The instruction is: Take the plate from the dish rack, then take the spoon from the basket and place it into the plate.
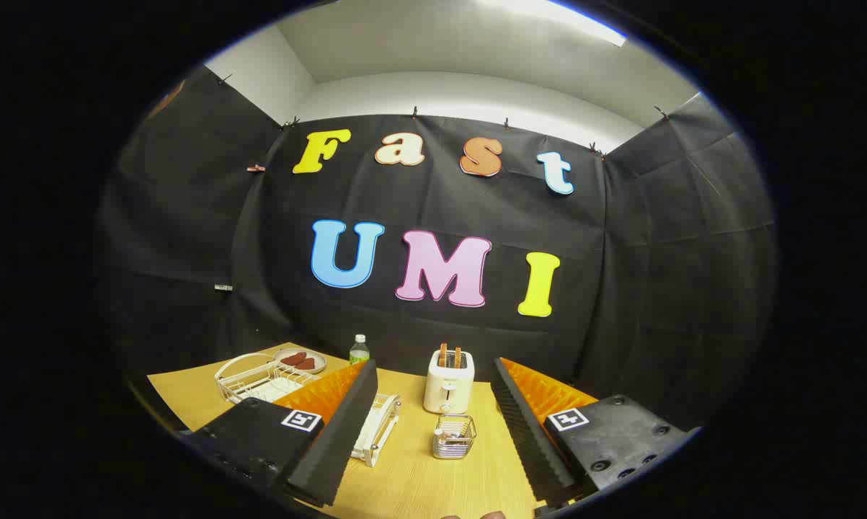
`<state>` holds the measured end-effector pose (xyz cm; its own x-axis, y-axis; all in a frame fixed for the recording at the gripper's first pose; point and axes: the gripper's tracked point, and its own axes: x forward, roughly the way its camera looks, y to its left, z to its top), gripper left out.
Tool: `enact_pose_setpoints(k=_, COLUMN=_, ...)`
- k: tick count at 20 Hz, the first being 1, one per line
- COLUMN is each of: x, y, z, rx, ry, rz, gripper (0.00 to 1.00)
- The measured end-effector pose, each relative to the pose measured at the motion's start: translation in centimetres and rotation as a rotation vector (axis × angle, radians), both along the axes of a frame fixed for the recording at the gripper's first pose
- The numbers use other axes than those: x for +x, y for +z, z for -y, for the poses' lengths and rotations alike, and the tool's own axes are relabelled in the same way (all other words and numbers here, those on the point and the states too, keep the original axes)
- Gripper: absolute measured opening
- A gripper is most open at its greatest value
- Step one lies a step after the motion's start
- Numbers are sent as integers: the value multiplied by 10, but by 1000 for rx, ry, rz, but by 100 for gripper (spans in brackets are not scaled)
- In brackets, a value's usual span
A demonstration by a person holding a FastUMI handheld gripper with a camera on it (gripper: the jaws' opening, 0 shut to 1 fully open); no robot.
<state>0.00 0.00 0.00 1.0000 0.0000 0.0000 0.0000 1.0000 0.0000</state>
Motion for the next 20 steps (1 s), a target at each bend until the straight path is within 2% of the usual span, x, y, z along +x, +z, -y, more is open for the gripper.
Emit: enact_pose_setpoints(k=20, x=29, y=-19, z=-17, rx=43, ry=34, rz=-57, gripper=98)
